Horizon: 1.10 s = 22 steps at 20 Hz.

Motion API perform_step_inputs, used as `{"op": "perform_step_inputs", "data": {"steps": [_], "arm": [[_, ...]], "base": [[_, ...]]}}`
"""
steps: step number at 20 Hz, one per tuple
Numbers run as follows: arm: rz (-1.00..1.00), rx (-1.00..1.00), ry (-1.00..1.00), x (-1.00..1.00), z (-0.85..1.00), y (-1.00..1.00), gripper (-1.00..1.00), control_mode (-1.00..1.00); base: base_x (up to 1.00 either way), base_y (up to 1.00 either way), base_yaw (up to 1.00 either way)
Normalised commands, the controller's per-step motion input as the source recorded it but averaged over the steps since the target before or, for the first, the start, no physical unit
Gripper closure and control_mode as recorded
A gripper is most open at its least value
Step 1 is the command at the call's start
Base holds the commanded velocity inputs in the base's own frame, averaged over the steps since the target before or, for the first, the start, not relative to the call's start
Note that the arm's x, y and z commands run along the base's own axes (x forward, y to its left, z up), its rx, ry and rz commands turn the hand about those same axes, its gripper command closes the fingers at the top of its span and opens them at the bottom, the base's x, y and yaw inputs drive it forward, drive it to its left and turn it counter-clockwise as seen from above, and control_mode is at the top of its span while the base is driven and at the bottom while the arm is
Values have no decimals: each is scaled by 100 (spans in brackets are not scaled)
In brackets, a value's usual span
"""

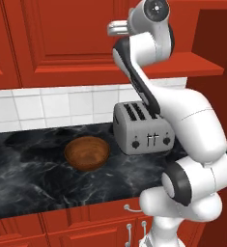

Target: Open the cabinet and setup a tea strainer by placing it in the bowl upright.

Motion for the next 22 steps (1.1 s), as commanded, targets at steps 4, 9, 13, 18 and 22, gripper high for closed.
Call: {"op": "perform_step_inputs", "data": {"steps": [4, 9, 13, 18, 22], "arm": [[-12, 0, 0, -66, 0, 8, 100, -100], [-18, 0, 0, -70, 0, 35, 100, -100], [-18, 0, 0, -91, 0, 48, 100, -100], [-15, 0, 0, -100, 0, 58, 100, -100], [-13, -2, 0, -100, 0, 71, 100, -100]], "base": [[0, 0, 0], [0, 0, 0], [0, 0, 0], [0, 0, 0], [0, 0, 0]]}}
